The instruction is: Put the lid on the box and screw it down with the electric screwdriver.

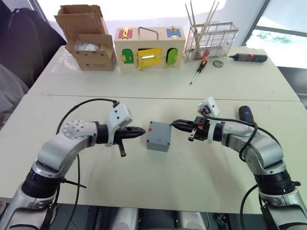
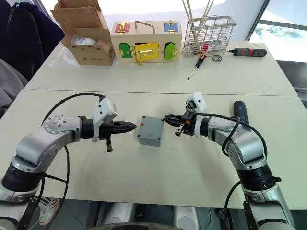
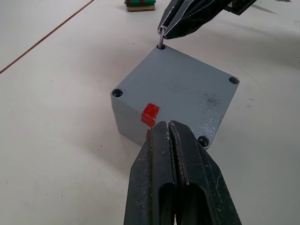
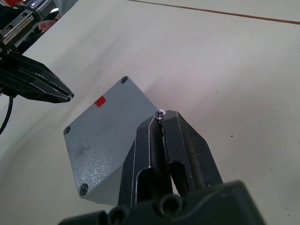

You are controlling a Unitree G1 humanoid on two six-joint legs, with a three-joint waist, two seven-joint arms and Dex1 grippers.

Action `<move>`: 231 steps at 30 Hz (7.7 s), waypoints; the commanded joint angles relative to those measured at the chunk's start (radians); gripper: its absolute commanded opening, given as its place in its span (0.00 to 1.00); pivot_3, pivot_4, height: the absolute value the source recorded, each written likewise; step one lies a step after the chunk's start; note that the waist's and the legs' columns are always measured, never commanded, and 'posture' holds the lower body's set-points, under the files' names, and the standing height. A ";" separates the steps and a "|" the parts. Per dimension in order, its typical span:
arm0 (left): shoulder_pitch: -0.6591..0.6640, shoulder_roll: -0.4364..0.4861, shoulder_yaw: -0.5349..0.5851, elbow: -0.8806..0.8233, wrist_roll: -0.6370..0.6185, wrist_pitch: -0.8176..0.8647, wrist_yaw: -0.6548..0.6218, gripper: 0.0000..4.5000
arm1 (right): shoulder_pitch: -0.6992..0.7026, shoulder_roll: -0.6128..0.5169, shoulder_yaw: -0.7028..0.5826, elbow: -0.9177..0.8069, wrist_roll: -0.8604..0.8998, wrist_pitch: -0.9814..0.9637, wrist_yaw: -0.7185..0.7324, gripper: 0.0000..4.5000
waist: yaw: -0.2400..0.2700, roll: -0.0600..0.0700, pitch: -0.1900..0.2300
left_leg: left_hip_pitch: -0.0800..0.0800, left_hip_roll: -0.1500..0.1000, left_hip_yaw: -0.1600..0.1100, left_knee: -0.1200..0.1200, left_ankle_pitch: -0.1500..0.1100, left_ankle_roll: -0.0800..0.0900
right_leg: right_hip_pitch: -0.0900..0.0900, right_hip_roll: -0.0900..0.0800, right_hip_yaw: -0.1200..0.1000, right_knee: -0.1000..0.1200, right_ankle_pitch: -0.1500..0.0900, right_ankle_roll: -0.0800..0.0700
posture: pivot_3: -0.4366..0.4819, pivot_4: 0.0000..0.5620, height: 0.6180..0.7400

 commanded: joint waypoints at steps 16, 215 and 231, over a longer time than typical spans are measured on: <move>-0.013 -0.012 0.002 -0.022 0.004 -0.021 0.006 0.00 | -0.039 0.020 -0.006 -0.009 -0.002 -0.004 0.018 0.01 | 0.000 0.000 0.000 | 0.000 0.000 0.000 0.000 0.000 0.000 | 0.000 0.000 0.000 0.000 0.000 0.000 | 0.48 0.27 0.96; -0.187 -0.101 -0.277 0.326 0.294 -0.242 -0.266 0.00 | 0.161 0.302 0.054 -0.025 -0.174 -0.390 -0.215 0.42 | -0.024 -0.003 -0.032 | 0.024 0.000 -0.001 -0.005 -0.008 0.013 | 0.020 0.001 -0.001 0.001 -0.002 0.000 | 0.48 0.27 0.96; -0.183 -0.105 -0.284 0.325 0.296 -0.242 -0.260 0.00 | 0.186 0.295 0.064 -0.011 -0.197 -0.412 -0.199 0.42 | -0.004 -0.005 -0.039 | 0.024 0.000 -0.001 -0.006 -0.009 0.013 | 0.020 0.001 0.000 -0.001 -0.002 0.000 | 0.48 0.27 0.96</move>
